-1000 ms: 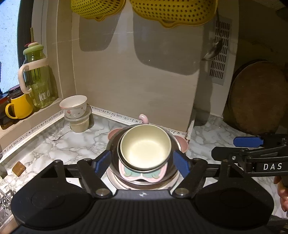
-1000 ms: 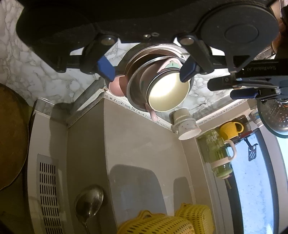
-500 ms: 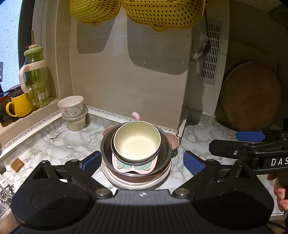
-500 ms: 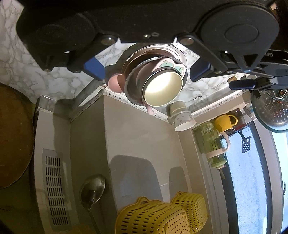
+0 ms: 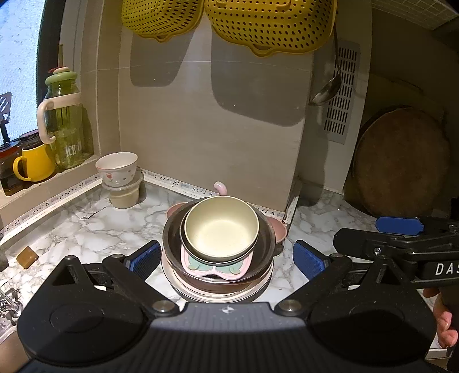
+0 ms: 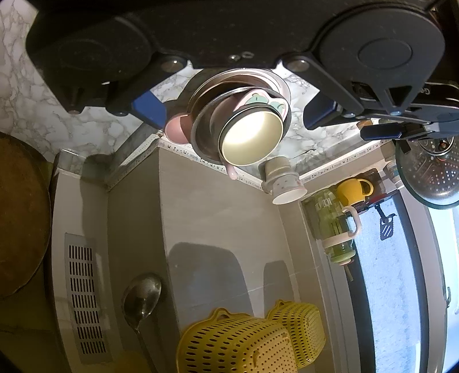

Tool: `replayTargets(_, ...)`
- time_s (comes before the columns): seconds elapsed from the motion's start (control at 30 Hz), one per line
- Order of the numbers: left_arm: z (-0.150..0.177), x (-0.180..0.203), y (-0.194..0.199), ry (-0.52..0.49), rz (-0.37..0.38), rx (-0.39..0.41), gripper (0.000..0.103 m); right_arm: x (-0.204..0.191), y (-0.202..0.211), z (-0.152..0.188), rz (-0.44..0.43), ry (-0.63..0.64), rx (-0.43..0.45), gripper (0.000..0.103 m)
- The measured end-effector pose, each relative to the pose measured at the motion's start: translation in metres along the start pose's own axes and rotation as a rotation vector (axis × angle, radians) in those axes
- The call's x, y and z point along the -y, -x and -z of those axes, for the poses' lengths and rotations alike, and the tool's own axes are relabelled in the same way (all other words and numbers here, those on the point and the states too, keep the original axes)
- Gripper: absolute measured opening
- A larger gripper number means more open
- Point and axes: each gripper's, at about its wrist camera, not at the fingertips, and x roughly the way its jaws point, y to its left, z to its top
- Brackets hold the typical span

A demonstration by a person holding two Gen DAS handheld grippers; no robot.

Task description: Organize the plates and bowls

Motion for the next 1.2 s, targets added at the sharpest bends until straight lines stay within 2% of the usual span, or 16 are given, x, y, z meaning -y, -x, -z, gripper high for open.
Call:
replayTargets(0.77, -0.001, -0.002, 0.008, 0.021, 0.024, 0.019, 0.099, 0.0, 0.006, 0.0, 0.036, -0.004, 0.006, 0.102)
replayTargets(1.0, 0.0, -0.002, 0.009, 0.012, -0.013, 0.034, 0.099, 0.0, 0.009, 0.001, 0.036, -0.005, 0.008, 0.102)
replayTargets(1.2, 0.0, -0.005, 0.008, 0.01, -0.004, 0.027, 0.099, 0.003, 0.009, 0.002, 0.05, -0.005, -0.004, 0.102)
